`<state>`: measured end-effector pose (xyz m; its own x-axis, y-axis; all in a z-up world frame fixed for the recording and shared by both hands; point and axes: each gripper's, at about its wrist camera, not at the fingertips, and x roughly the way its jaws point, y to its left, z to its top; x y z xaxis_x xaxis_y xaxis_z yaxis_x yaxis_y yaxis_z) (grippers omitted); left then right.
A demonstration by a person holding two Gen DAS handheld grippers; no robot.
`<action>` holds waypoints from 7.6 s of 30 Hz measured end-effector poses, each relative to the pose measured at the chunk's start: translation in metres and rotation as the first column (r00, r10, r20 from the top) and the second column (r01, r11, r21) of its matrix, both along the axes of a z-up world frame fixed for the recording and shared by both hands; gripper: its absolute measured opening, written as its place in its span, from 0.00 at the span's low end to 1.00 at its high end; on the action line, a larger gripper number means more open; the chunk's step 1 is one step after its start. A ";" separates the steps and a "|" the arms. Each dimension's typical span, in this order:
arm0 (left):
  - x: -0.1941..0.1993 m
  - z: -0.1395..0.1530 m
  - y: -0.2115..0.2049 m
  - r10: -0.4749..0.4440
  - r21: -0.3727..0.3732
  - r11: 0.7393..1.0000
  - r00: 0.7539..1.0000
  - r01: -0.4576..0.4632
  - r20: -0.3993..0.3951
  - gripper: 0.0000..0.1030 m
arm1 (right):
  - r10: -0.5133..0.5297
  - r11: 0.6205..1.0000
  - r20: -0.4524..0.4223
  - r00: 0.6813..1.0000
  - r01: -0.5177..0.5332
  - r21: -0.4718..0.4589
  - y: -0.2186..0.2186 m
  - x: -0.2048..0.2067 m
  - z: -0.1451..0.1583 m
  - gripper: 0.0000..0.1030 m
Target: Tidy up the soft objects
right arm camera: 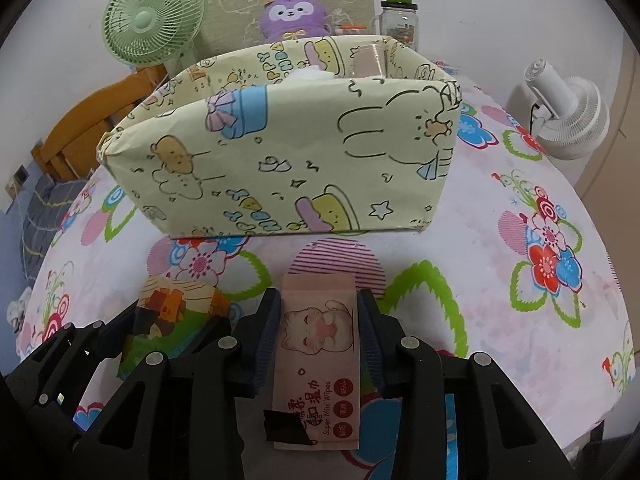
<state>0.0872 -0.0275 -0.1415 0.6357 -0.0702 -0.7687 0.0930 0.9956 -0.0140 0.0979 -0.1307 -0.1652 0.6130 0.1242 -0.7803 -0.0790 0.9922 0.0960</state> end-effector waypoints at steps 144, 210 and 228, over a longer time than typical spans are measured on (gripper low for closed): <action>0.134 0.098 -0.017 0.018 -0.063 0.998 0.970 -0.003 0.243 0.78 | 0.037 0.997 0.322 0.946 -0.056 0.051 -0.018 0.116 0.118 0.41; 0.078 0.083 -0.026 -0.026 -0.032 0.999 0.974 0.034 0.225 0.99 | 0.042 0.999 0.296 0.954 -0.039 -0.019 -0.029 0.059 0.103 0.88; 0.055 0.085 -0.015 -0.001 -0.023 1.000 0.974 0.006 0.228 1.00 | 0.017 1.000 0.296 0.955 -0.019 0.002 -0.041 0.037 0.101 0.90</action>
<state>0.1421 -0.0423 -0.0569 0.7937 -0.0888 -0.6017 0.0997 0.9949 -0.0153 0.1345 -0.1720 -0.0645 0.8138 0.1406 -0.5639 -0.1224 0.9900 0.0702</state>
